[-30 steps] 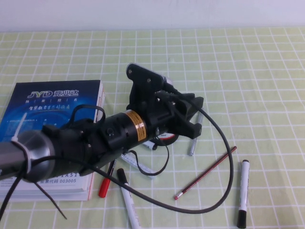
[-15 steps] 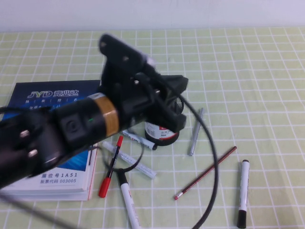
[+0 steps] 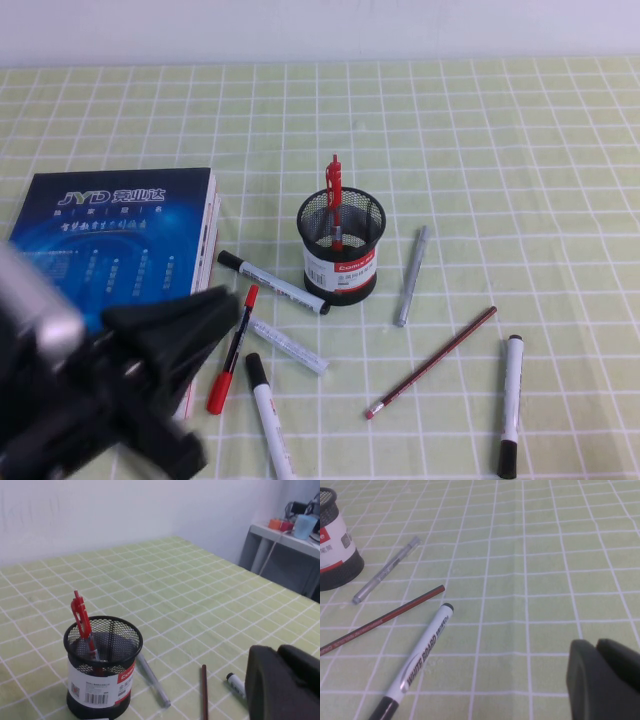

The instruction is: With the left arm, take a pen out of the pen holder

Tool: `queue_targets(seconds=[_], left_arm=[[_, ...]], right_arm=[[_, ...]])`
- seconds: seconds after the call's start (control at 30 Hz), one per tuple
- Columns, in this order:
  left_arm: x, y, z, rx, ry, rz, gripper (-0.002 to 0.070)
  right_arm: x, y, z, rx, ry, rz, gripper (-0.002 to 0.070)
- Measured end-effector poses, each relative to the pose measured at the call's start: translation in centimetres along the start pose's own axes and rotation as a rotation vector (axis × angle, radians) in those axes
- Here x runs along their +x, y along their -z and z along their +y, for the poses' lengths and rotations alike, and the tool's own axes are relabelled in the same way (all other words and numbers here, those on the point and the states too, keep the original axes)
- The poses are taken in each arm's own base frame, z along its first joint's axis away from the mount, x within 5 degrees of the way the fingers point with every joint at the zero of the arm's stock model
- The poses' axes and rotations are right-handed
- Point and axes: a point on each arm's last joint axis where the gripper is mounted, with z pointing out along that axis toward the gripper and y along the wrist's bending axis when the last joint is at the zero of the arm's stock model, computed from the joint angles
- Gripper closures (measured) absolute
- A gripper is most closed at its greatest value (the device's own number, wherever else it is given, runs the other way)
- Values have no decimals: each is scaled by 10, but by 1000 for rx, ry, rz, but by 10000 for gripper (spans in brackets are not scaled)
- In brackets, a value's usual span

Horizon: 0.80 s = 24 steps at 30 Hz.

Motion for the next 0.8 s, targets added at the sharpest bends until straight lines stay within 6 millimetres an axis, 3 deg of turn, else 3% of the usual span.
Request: queue_targets(seconds=[0.1, 0.3, 0.8], left_arm=[[11, 21, -1, -17, 3, -29, 675], [8, 50, -1, -54, -7, -128, 675], [8, 52, -1, -55, 82, -139, 675]], right_arm=[[0, 0, 0, 0, 0, 0, 691], [0, 0, 0, 0, 0, 0, 691], [0, 0, 0, 0, 0, 0, 691]])
